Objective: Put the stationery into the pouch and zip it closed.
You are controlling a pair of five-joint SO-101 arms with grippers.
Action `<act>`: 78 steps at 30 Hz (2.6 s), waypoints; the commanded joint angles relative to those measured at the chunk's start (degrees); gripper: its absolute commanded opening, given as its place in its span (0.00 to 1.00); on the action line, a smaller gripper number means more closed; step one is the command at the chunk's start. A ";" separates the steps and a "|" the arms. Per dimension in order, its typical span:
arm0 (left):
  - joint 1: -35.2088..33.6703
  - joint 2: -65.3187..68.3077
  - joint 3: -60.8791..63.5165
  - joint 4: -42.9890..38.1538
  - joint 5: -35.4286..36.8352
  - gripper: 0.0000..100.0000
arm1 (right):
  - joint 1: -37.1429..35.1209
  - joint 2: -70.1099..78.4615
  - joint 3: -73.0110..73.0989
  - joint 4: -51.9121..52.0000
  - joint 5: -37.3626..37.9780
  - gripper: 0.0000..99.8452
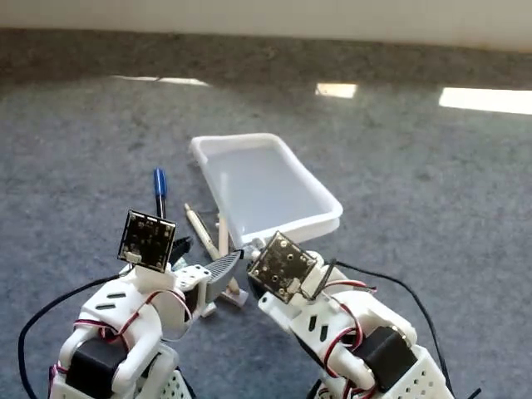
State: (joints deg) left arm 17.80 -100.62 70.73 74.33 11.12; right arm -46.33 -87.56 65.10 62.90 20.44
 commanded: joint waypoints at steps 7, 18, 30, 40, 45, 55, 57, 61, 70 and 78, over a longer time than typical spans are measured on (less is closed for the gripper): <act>0.66 -0.22 2.68 -5.71 0.44 0.25 | -2.51 -0.66 -1.27 0.66 0.18 0.01; -2.86 -0.22 5.23 -8.97 0.18 0.20 | -2.15 -0.66 -1.27 0.66 0.18 0.01; -6.02 -0.22 5.41 -9.85 -2.90 0.02 | 1.19 -0.66 -1.36 0.31 -2.20 0.01; -10.24 -0.22 5.14 -9.76 -3.52 0.01 | 8.84 -0.66 -3.82 0.48 -3.25 0.01; -14.81 -0.22 5.05 -9.76 -3.43 0.01 | 11.56 -0.66 -4.18 0.22 -4.31 0.01; -18.33 -0.22 5.05 -9.85 -3.43 0.01 | 20.00 -0.75 -6.02 -1.10 -10.37 0.01; -18.51 -0.22 5.14 -9.85 -3.43 0.01 | 21.32 -0.75 -6.11 -1.10 -11.25 0.01; -18.51 -0.22 5.32 -9.85 -3.43 0.01 | 23.52 -0.75 -6.73 -1.10 -11.60 0.01; -18.15 -0.22 5.41 -9.85 -3.69 0.01 | 24.22 -0.75 -6.99 -1.01 -12.84 0.01; -18.15 -0.13 6.64 -11.96 -3.43 0.07 | 23.25 -7.69 -9.98 2.95 -12.75 0.01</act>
State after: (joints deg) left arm 1.36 -100.62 77.67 63.16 8.22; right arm -23.82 -91.78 59.47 64.75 8.04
